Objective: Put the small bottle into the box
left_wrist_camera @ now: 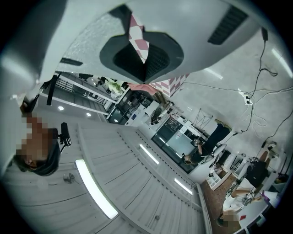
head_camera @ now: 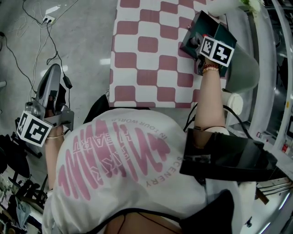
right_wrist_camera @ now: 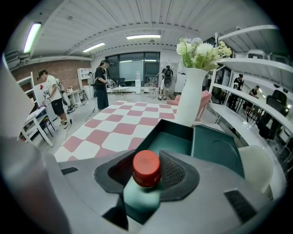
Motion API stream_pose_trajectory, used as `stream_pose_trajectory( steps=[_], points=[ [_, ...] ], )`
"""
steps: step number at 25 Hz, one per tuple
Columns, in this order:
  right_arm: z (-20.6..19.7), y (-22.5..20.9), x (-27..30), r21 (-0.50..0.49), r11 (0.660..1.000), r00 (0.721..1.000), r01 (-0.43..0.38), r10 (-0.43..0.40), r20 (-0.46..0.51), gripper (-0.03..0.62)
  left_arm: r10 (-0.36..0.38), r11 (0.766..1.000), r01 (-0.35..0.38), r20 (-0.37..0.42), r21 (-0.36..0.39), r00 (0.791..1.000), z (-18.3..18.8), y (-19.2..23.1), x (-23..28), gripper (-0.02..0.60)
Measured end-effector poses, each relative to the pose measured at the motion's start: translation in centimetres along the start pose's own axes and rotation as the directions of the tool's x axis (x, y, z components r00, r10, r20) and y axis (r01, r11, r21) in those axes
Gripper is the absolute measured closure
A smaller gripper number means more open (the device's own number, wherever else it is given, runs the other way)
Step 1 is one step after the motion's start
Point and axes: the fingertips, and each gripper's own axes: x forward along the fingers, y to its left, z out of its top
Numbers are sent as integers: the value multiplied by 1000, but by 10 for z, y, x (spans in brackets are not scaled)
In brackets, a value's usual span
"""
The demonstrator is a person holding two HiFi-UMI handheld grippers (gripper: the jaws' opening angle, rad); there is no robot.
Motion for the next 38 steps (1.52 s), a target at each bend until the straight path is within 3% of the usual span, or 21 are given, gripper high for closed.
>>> stream_pose_trajectory(
  steps=[20, 24, 29, 38],
  points=[
    [11, 0, -10, 33, 999, 999, -32, 31, 43, 401, 14, 1000, -14, 37, 1, 999, 10, -7, 3, 574],
    [20, 2, -18, 62, 997, 995, -45, 39, 92, 402, 13, 1000, -12, 51, -17, 999, 13, -8, 3, 574],
    [22, 0, -31, 84, 995, 990, -48, 37, 133, 461, -8, 1000, 8, 46, -6, 999, 14, -14, 5, 574],
    [20, -1, -60, 118, 992, 984, -34, 13, 177, 543, -133, 991, 131, 59, 42, 989, 20, -44, 21, 574]
  ],
)
